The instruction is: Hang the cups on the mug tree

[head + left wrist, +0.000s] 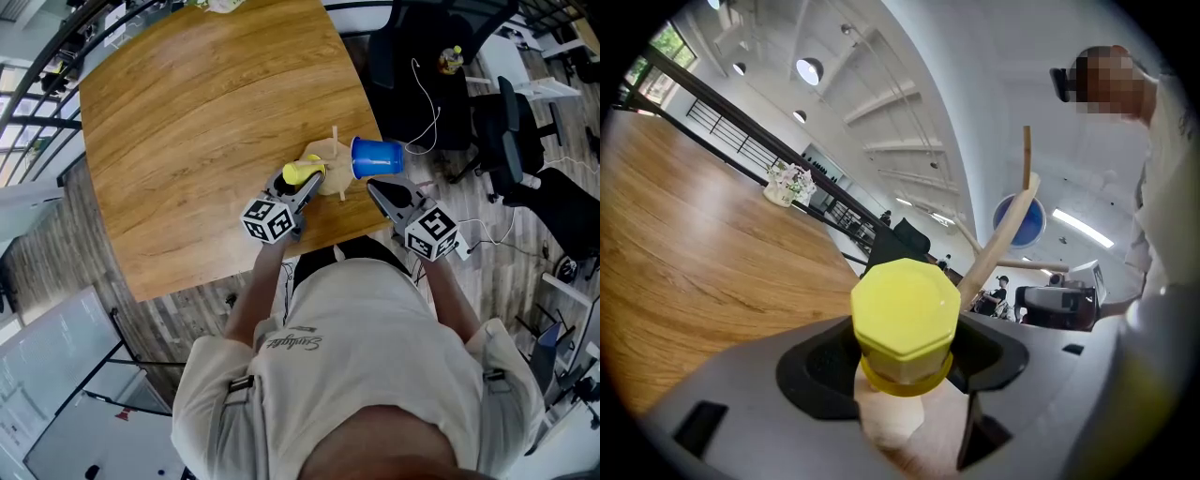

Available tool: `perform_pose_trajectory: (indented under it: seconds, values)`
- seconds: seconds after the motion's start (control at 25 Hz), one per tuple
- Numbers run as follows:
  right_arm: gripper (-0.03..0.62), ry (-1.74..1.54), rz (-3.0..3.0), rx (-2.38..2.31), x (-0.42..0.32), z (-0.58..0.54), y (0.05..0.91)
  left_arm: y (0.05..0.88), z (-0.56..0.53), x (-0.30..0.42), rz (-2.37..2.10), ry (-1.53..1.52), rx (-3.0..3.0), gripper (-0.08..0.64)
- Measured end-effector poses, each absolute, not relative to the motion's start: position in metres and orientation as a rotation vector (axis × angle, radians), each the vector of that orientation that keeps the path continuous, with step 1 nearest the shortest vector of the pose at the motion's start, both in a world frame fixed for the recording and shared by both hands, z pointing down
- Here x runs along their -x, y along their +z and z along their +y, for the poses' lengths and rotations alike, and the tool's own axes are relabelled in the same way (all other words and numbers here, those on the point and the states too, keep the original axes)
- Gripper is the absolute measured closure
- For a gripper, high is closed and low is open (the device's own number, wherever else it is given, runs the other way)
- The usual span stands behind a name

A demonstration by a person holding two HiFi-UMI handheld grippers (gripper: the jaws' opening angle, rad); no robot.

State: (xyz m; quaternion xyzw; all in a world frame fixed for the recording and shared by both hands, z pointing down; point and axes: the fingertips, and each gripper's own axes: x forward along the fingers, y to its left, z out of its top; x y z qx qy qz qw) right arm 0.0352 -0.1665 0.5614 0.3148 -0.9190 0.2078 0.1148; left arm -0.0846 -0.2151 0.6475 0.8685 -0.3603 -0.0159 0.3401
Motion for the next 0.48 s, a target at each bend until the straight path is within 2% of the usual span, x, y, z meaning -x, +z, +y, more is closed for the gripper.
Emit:
perform_pose_trajectory:
  seconds: [0.48]
  values:
    - [0.597, 0.621, -2.683, -0.929, -0.0348, -0.1676, 0.5679, 0.6575, -0.2171, 0.0819, -0.908, -0.082, -2.227, 0.262]
